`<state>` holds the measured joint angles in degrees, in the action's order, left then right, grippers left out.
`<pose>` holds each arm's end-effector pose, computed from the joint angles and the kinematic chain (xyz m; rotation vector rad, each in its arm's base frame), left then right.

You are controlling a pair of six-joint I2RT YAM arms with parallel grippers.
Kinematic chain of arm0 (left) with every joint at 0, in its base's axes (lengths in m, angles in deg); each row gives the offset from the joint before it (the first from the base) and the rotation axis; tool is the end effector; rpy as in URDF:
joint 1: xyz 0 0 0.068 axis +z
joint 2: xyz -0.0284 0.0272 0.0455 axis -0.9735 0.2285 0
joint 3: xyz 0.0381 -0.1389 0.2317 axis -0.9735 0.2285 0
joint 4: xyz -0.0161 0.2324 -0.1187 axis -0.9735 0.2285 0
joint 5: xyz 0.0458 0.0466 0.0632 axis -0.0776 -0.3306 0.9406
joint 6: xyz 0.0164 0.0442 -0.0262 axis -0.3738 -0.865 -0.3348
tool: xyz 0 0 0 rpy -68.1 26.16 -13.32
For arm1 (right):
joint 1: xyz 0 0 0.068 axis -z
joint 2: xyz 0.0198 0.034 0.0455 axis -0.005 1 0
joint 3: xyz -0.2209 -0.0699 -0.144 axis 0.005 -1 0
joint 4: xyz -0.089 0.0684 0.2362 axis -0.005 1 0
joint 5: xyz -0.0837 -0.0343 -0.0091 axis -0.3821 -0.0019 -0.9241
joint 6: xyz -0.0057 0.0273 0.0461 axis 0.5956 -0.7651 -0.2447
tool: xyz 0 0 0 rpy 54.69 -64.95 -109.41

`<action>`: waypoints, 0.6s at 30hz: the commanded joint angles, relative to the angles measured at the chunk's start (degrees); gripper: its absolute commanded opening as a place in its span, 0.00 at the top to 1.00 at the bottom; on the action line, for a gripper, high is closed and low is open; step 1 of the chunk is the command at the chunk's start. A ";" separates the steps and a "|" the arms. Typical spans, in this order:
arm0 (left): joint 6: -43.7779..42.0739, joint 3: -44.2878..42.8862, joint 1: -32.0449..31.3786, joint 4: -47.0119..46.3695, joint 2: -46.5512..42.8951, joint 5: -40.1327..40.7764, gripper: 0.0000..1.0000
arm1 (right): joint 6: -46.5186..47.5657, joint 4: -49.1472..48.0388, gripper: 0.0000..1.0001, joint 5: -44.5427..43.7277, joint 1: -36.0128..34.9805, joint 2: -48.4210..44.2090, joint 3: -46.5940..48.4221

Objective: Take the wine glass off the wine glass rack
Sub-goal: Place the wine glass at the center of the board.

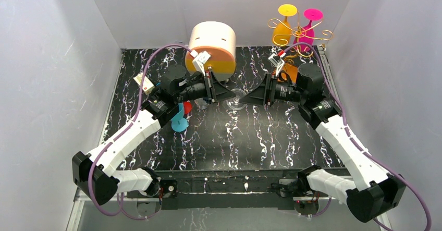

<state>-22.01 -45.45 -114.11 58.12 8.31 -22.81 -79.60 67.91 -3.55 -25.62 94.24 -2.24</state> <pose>0.2122 -0.1858 0.3987 0.4024 1.7732 -1.4983 0.2002 0.1261 0.3945 -0.4401 1.8588 1.5147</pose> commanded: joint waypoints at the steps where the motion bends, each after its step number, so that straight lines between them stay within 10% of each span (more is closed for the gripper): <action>1: -2.01 -0.04 -0.23 -1.08 -1.69 -0.40 1.00 | -2.93 -2.73 0.30 0.58 -0.11 -3.05 -2.63; 7: -3.80 -0.67 -0.29 -2.47 -2.08 -1.67 1.00 | -13.95 -16.61 0.53 5.15 -0.12 -4.22 -9.94; 18: -3.83 0.19 -0.44 -4.20 -2.99 -1.11 1.00 | -21.28 -29.01 0.64 2.94 -0.37 -1.57 -12.56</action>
<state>-25.29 -45.45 -114.15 57.38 7.65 -23.08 -97.54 47.82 -0.53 -25.67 92.62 -14.20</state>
